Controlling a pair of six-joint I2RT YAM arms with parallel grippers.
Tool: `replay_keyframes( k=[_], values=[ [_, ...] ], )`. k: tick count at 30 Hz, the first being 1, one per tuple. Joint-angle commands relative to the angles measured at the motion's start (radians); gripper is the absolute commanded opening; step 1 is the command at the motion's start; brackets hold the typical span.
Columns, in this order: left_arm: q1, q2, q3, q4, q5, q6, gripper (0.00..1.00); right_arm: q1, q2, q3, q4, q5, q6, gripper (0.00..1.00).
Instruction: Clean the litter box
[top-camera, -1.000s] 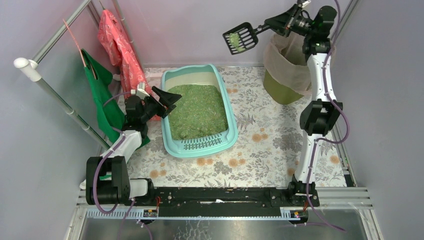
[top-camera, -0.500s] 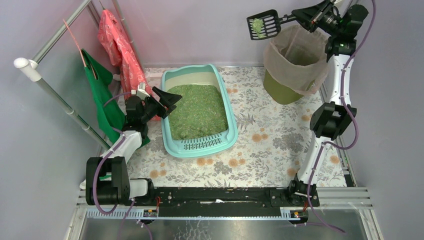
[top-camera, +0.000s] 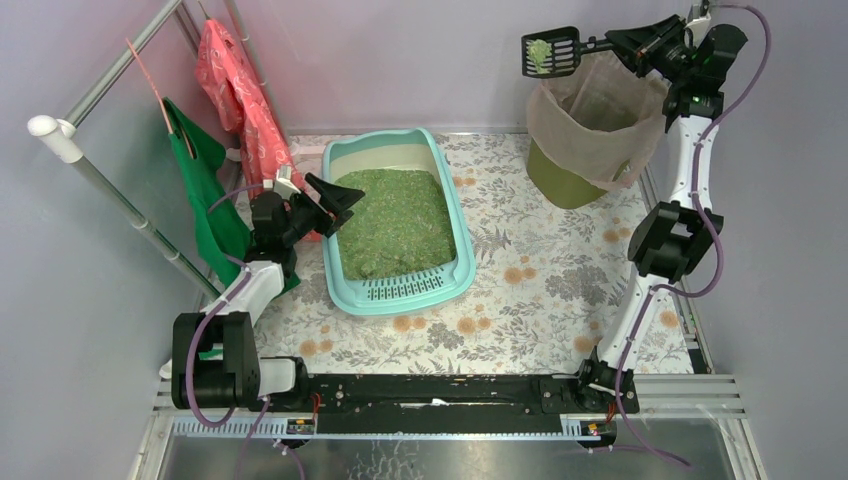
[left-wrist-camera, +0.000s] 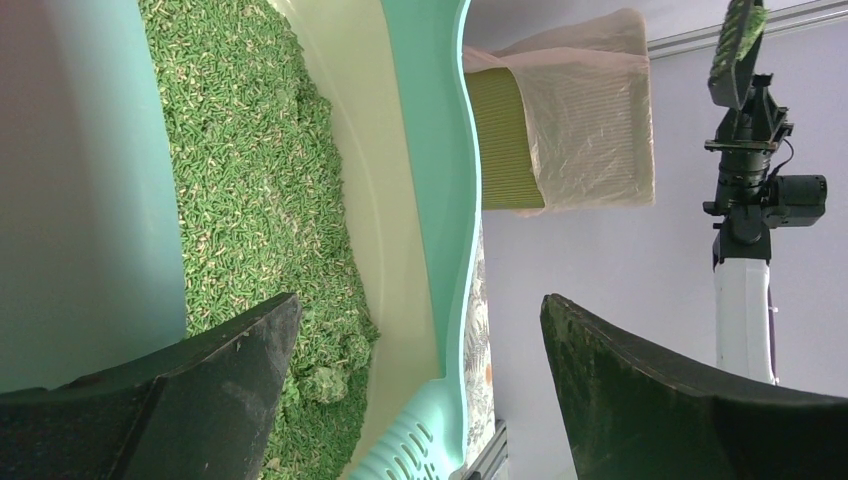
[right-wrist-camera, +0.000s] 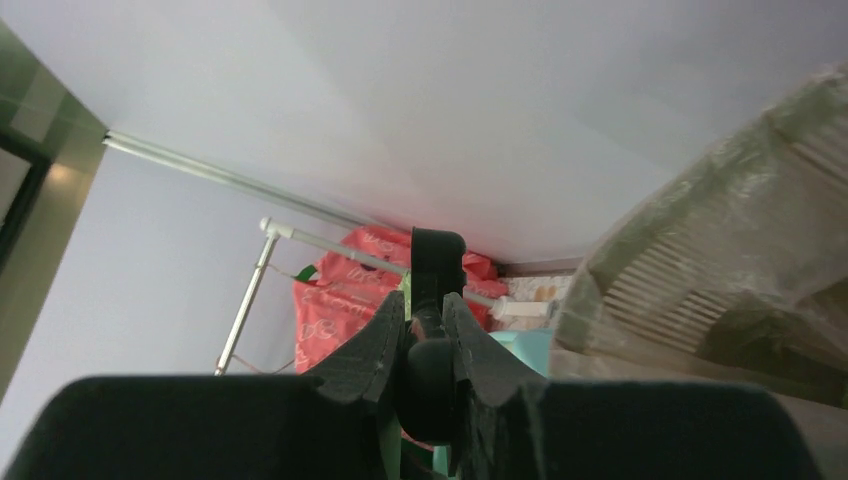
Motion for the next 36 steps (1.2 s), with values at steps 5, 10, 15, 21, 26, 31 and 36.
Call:
replay_keyframes(
  k=[5,10,15,21,26,31,36],
  values=[
    [-0.007,0.043,-0.025,0.001,-0.003,0.015,0.99,-0.002,-0.122,0.003,-0.059,0.111,-0.141,0.0],
    [-0.01,0.051,-0.025,0.006,-0.001,0.012,0.99,-0.004,-0.131,0.02,-0.12,0.145,-0.202,0.0],
    [-0.013,0.054,-0.026,0.011,0.0,0.01,0.99,-0.006,-0.168,0.008,-0.201,0.192,-0.279,0.0],
    [-0.017,0.053,-0.026,0.012,0.003,0.008,0.99,-0.012,-0.183,-0.004,-0.213,0.209,-0.29,0.0],
    [-0.018,0.054,-0.025,0.013,0.007,0.007,0.99,-0.02,-0.186,-0.023,-0.214,0.208,-0.293,0.0],
    [-0.021,0.055,-0.027,0.019,0.007,0.004,0.99,-0.032,-0.209,-0.056,-0.211,0.223,-0.309,0.0],
    [-0.024,0.067,-0.033,0.034,0.008,-0.004,0.99,-0.047,-0.212,-0.06,-0.234,0.23,-0.332,0.0]
  ],
)
